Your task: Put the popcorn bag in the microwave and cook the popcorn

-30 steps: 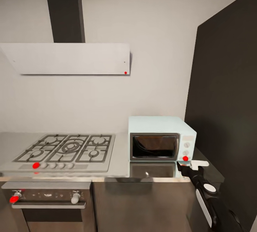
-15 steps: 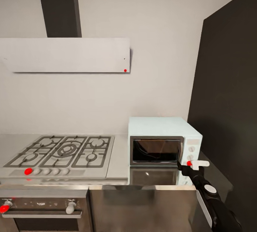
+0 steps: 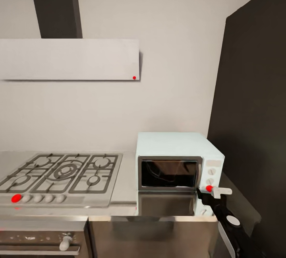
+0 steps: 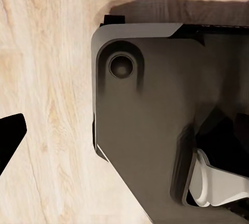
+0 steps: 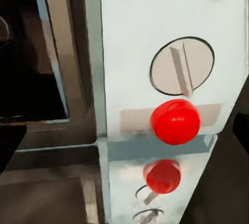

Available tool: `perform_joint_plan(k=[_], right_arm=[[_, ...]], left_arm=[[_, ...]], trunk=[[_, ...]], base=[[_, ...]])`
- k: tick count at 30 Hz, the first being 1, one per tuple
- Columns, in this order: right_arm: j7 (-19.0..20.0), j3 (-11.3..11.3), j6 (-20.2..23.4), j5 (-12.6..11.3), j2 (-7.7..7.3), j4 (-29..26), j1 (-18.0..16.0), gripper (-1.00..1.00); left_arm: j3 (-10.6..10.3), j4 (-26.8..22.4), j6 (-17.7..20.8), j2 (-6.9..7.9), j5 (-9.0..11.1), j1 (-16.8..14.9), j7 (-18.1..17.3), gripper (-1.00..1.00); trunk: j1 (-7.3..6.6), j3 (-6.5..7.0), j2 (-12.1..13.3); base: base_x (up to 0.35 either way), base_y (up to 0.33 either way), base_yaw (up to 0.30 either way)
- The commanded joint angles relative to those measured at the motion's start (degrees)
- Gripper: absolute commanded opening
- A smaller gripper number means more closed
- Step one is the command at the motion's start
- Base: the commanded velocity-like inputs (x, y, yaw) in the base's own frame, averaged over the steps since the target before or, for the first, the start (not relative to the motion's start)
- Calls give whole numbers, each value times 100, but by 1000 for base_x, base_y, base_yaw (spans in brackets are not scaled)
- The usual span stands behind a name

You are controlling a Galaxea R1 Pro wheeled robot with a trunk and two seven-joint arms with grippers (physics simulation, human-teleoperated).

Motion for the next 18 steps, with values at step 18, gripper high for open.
perform_joint_plan(k=[18], right_arm=[[46,-281,-53,15,-5,179,-2,100]], left_arm=[[-47,-9,31,20,53,0,-13,100]], trunk=[[3,-1,-1]], base=[[71,-75,0]])
